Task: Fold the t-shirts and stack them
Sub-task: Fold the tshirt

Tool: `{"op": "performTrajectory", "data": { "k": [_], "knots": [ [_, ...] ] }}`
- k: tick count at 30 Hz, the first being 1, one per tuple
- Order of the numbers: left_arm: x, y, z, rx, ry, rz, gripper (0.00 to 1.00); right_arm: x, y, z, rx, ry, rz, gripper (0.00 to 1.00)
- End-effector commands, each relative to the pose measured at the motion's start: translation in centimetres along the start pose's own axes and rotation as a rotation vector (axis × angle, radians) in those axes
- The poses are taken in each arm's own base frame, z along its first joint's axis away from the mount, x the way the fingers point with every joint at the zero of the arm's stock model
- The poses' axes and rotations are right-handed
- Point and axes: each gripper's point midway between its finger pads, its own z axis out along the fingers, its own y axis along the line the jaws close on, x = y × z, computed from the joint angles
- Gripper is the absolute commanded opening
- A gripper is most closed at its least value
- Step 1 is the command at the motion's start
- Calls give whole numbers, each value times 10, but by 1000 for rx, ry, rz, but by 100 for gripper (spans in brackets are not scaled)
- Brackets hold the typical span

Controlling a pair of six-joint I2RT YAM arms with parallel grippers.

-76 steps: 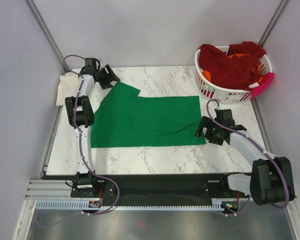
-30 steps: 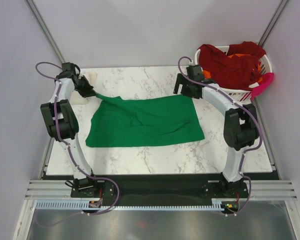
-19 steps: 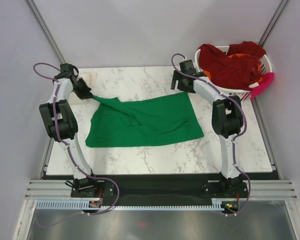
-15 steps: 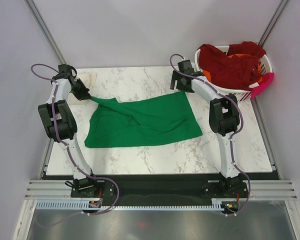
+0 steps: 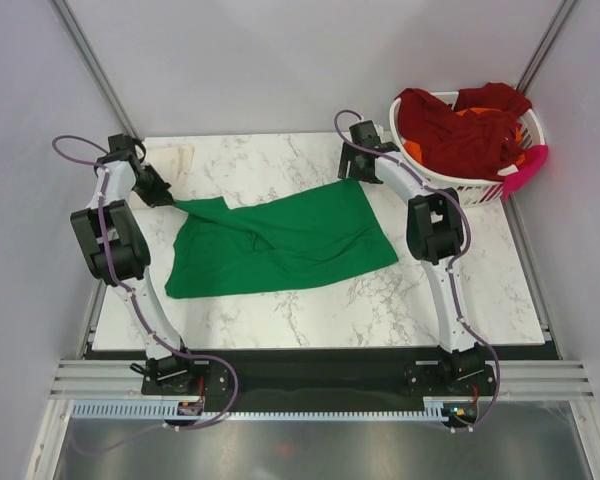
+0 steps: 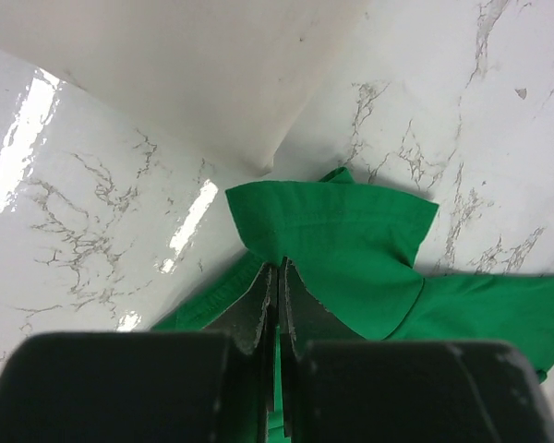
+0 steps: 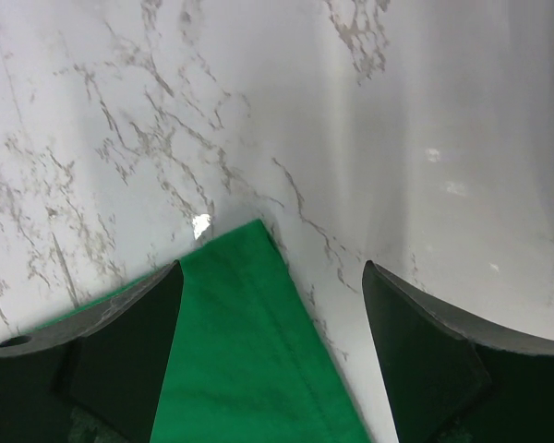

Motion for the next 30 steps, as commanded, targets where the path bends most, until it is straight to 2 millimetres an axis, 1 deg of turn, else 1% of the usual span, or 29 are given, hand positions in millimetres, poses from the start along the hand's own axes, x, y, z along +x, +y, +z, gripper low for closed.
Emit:
{"op": "performTrajectory", "data": {
  "k": [1,3,4,5,6,8,9,11,12,14,15,16,17,18,20,21,22,23,24,25,26,27,28,29,30],
  "knots": [
    [-7,-11,-23,40,-40,16,2,-10,15,7,-48,-24,13,86],
    [-6,-11,-21,44,-33,13,2,-12,24,8,-63,-32,10,85],
    [-6,-13,-21,50,-30,13,2,-8,24,13,-62,-26,4,81],
    [-6,-12,-19,51,-29,12,2,-9,29,11,-65,-33,-2,80],
    [-5,-12,-18,50,-25,12,2,-7,28,13,-62,-27,3,72],
    [-5,-13,-18,52,-26,13,2,-2,28,16,-56,-19,0,70],
    [-5,-13,-18,52,-26,13,2,-2,28,17,-55,-23,1,65],
    [-4,-13,-18,58,-20,12,2,3,28,21,-54,-16,-6,59],
    [-4,-13,-17,58,-17,12,2,3,29,22,-54,-17,-6,52],
    [-4,-13,-17,59,-18,13,2,6,29,25,-53,-12,-4,45],
    [-5,-14,-17,59,-21,15,2,7,29,26,-53,-11,-4,33],
    [-5,-15,-16,62,-20,16,2,9,28,28,-51,-7,-3,28],
    [-5,-15,-15,65,-16,15,2,11,29,28,-53,-6,-8,19],
    [-8,-19,-16,76,-22,24,2,10,28,28,-48,-9,-9,0],
    [-4,-33,-9,94,-14,70,2,6,23,25,-31,-24,-14,0],
    [-9,-47,-10,119,-28,107,2,-3,20,18,-28,-43,-5,0],
    [1,-64,0,141,-2,162,2,-7,9,18,-13,-47,11,0],
    [2,-75,1,159,-5,188,2,-14,4,15,-7,-58,32,0],
    [-4,-91,-2,189,-25,216,2,-30,-3,3,0,-95,54,0],
    [1,-108,-1,212,-22,253,2,-33,-11,0,7,-97,68,0],
    [3,-114,6,217,-17,271,2,-43,-25,-3,27,-114,92,0],
    [-5,-129,0,241,-48,301,2,-56,-29,-15,29,-141,105,0],
    [-1,-142,0,256,-54,344,2,-60,-35,-19,40,-149,112,0],
    [0,-149,5,267,-53,364,2,-66,-44,-22,49,-158,124,0],
    [-4,-160,0,288,-73,386,2,-74,-48,-31,47,-175,129,0]
  ]
}}
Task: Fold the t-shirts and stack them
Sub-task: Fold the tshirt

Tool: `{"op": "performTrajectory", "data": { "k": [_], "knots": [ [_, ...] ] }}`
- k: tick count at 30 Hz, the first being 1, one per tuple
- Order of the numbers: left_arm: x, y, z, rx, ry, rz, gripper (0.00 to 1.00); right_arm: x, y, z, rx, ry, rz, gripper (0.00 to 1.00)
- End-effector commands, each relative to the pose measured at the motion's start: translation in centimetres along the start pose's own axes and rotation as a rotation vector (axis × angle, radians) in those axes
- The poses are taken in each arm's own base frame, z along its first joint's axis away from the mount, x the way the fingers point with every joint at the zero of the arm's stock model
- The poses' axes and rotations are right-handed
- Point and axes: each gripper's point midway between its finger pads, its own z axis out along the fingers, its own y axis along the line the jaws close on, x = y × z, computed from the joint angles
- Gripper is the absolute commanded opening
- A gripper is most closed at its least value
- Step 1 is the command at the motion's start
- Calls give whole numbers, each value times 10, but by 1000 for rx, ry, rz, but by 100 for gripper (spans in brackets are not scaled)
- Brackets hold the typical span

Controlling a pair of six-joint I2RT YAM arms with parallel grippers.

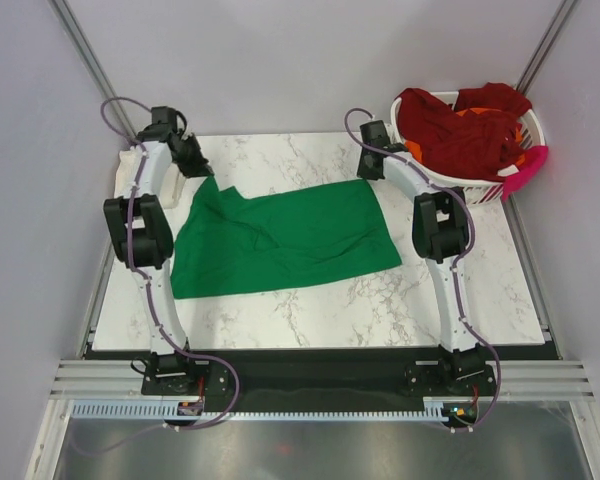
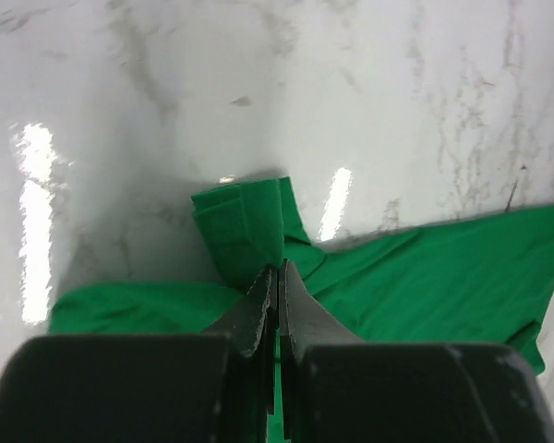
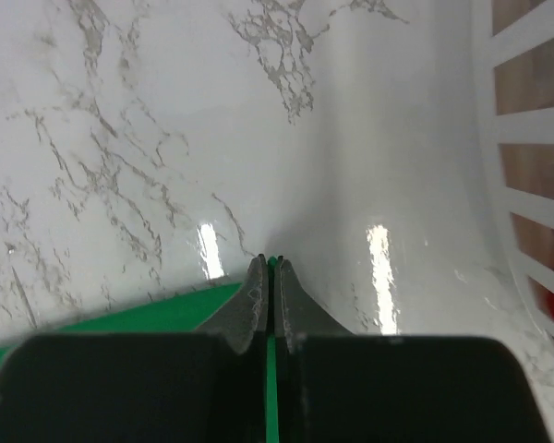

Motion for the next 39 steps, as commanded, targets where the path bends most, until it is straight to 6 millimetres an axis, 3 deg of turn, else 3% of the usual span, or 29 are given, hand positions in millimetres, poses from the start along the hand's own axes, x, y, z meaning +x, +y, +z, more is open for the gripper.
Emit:
{"op": "performTrajectory", "data": {
  "k": [1,7,10,12,14,18,19,25,30,35,36,39],
  "knots": [
    [-16,-46,-1,103,-48,162,2,-64,-32,-43,34,-127,80,0],
    [-15,-55,-8,118,-57,191,2,-69,-45,-59,31,-138,103,0],
    [-15,-59,-23,122,-71,210,2,-69,-47,-69,25,-146,112,0],
    [-12,-51,-27,84,-76,209,2,-74,-46,-79,11,-164,128,0],
    [-16,-53,-46,65,-113,211,2,-69,-48,-83,11,-152,133,0],
    [-1,-40,-67,5,-115,188,2,-71,-53,-109,5,-178,146,0],
    [-2,-44,-82,7,-142,186,2,-62,-57,-109,14,-161,141,0],
    [19,-31,-111,-23,-149,174,2,-54,-66,-134,-9,-159,147,0],
    [34,-28,-134,-29,-168,172,2,-51,-59,-154,-79,-150,132,0],
    [56,-21,-149,-44,-166,165,2,-27,-59,-167,-123,-101,103,0],
    [57,-22,-160,-42,-189,169,2,-14,-63,-165,-115,-73,98,0],
    [73,-14,-166,-62,-183,164,2,6,-71,-170,-106,-44,87,0]
  ]
}}
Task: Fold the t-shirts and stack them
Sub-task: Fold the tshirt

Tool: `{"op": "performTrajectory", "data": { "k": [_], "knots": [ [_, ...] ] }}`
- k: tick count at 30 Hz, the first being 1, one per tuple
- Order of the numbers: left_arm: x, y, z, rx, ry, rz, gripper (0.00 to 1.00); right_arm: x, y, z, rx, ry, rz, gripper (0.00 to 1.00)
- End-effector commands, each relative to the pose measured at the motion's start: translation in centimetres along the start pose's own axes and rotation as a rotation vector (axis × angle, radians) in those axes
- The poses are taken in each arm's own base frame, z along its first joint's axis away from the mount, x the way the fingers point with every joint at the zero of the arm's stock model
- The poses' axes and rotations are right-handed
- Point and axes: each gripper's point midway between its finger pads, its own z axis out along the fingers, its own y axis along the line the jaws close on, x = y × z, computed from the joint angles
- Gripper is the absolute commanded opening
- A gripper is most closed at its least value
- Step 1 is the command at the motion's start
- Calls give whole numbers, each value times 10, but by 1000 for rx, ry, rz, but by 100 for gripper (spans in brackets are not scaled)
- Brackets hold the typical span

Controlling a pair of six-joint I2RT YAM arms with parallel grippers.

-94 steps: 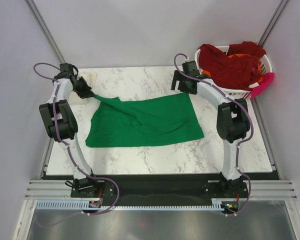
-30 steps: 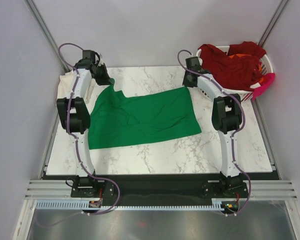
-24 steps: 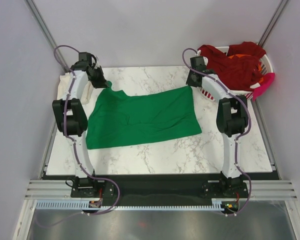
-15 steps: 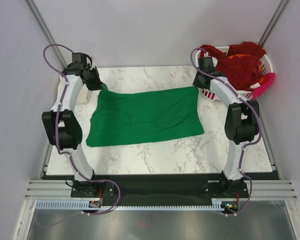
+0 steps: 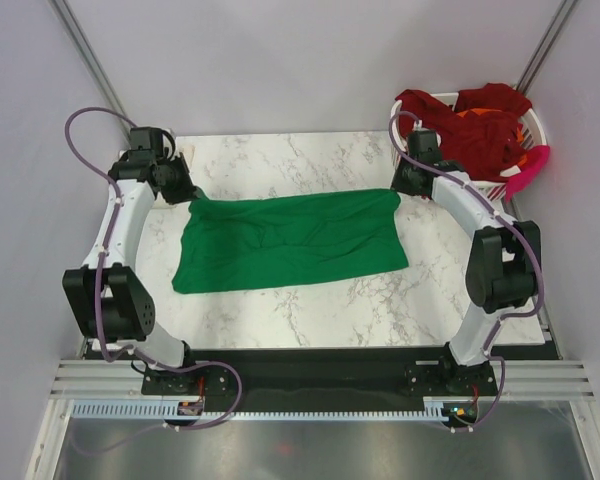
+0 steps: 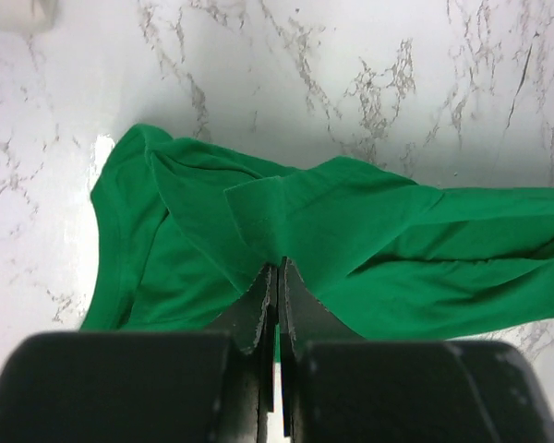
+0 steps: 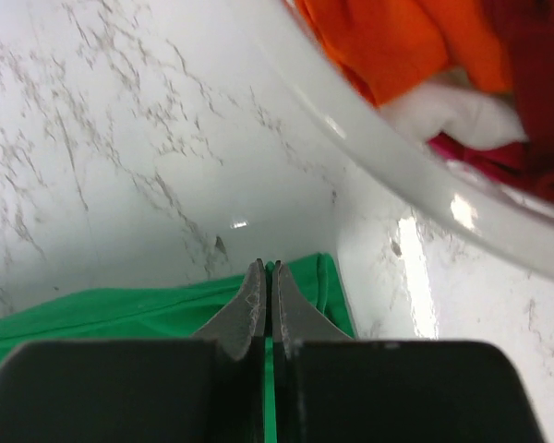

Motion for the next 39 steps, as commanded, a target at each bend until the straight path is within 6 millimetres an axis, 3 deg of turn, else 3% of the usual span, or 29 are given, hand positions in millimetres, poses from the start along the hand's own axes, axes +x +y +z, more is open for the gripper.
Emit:
{"op": "performTrajectory", "data": {
  "k": [1,5,12,14,20,25,26,27,28,31,35,39],
  "knots": [
    [1,5,-28,-26,-67,25,2,9,-4,-20,-26,-1,-17,0],
    [13,12,-51,-61,-106,27,2,25,-10,-30,-29,19,-29,0],
    [35,17,-68,-59,-122,25,2,40,-22,-53,-23,16,-37,0],
    [65,22,-66,-65,-32,-15,2,42,-23,-57,-30,16,-40,0],
    [109,32,-62,-77,46,-55,2,75,-34,-58,-23,80,-35,7],
    [143,48,-50,-128,124,-84,3,116,-60,-53,59,148,2,15],
    [150,54,-47,-155,141,-100,3,128,-64,-52,70,165,14,20],
    [152,55,-46,-165,153,-103,3,132,-67,-51,77,168,23,32],
    [152,54,-45,-161,157,-102,3,135,-69,-50,81,175,29,67],
    [156,56,-37,-172,195,-114,18,142,-73,-48,99,188,31,90],
    [162,66,-20,-227,273,-121,46,129,-69,-51,92,159,31,97],
    [158,74,-21,-279,243,-137,52,109,-66,-63,90,100,8,98]
  ]
}}
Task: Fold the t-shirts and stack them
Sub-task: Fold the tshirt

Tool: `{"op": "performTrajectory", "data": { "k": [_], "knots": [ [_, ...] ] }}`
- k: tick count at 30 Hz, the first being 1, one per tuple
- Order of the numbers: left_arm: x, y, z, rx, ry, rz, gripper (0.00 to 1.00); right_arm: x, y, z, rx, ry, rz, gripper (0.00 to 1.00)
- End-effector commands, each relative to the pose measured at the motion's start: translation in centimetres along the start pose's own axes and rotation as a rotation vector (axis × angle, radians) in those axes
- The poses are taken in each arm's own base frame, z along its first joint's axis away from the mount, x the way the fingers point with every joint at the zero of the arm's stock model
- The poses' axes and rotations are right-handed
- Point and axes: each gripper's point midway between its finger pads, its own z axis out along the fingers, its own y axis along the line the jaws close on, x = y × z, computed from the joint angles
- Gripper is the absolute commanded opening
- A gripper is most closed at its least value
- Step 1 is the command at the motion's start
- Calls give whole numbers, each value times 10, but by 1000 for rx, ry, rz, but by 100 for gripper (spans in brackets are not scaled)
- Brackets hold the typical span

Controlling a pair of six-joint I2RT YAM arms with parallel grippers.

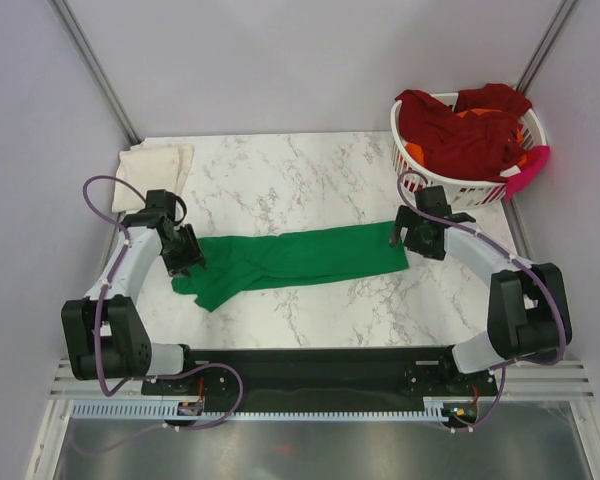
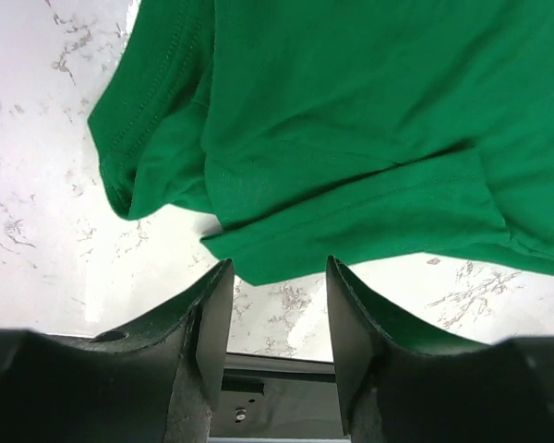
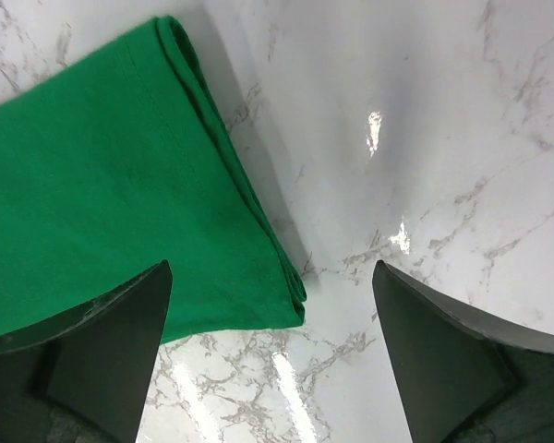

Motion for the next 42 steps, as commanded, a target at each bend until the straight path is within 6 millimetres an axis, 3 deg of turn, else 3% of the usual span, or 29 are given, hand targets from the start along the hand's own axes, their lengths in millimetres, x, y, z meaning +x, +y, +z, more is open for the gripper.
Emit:
{"op": "performTrajectory", "data": {
  "k": [1,5,7,9,13,14,18,20,21,22,24,25,26,27,28,29,30,31,32,33,34,35,36,37,38,39,40,42],
  "knots": [
    [-18,2,-11,-27,-85,-38,52,-44,11,-29,-30,-152,-5,98],
    [-20,0,-4,-25,-77,-55,45,-54,39,-42,-138,-193,-61,96],
    [-18,0,6,-36,-48,-61,44,-50,70,-47,-236,-182,-120,93],
    [-21,-2,15,-40,-38,-66,43,-38,102,-45,-301,-148,-207,90],
    [-26,-6,37,-65,20,-65,41,-25,133,-24,-343,-95,-261,84],
    [-23,-4,50,-86,64,-68,40,-20,134,-11,-334,-65,-262,83],
    [-32,-10,68,-101,106,-59,38,0,128,21,-292,6,-266,81],
    [-49,-11,71,-137,76,-45,37,14,116,35,-250,39,-277,80],
    [-49,-11,83,-150,106,-44,37,19,112,38,-239,50,-277,80],
    [-65,-18,84,-138,80,-41,37,23,109,37,-233,55,-272,80],
    [-72,-21,104,-168,114,-33,36,47,97,39,-207,94,-283,80],
    [-85,-26,103,-176,118,-33,34,53,96,34,-201,95,-277,80],
    [-87,-38,108,-197,116,15,34,74,85,34,-181,138,-274,80],
    [-85,-39,128,-230,160,32,34,92,89,29,-194,160,-292,81],
    [-108,-53,123,-221,130,47,33,102,94,19,-221,161,-298,81],
    [-114,-65,128,-228,127,75,33,127,90,15,-217,204,-286,82],
    [-119,-72,135,-231,142,90,32,158,103,2,-259,241,-346,83],
    [-146,-94,146,-201,101,100,32,174,116,-11,-309,242,-357,83],
    [-144,-108,149,-194,134,124,32,204,119,-21,-337,295,-342,84],
    [-155,-125,152,-159,113,134,32,249,139,-45,-430,352,-433,84],
    [-195,-161,132,-62,-14,143,33,277,162,-69,-556,408,-472,84],
    [-191,-189,152,32,6,161,35,292,189,-94,-648,421,-523,85],
    [-210,-220,139,148,-66,181,38,328,189,-113,-656,460,-653,88],
    [-209,-253,129,287,-78,210,40,324,217,-134,-697,413,-689,90],
    [-226,-277,119,376,-165,228,43,325,221,-141,-681,388,-726,91],
    [-223,-285,118,411,-173,231,50,322,214,-145,-636,377,-768,93],
    [-222,-301,105,480,-186,252,53,308,229,-158,-657,324,-761,94],
    [-237,-328,61,604,-280,298,56,288,238,-175,-675,254,-787,98]
  ]
}}
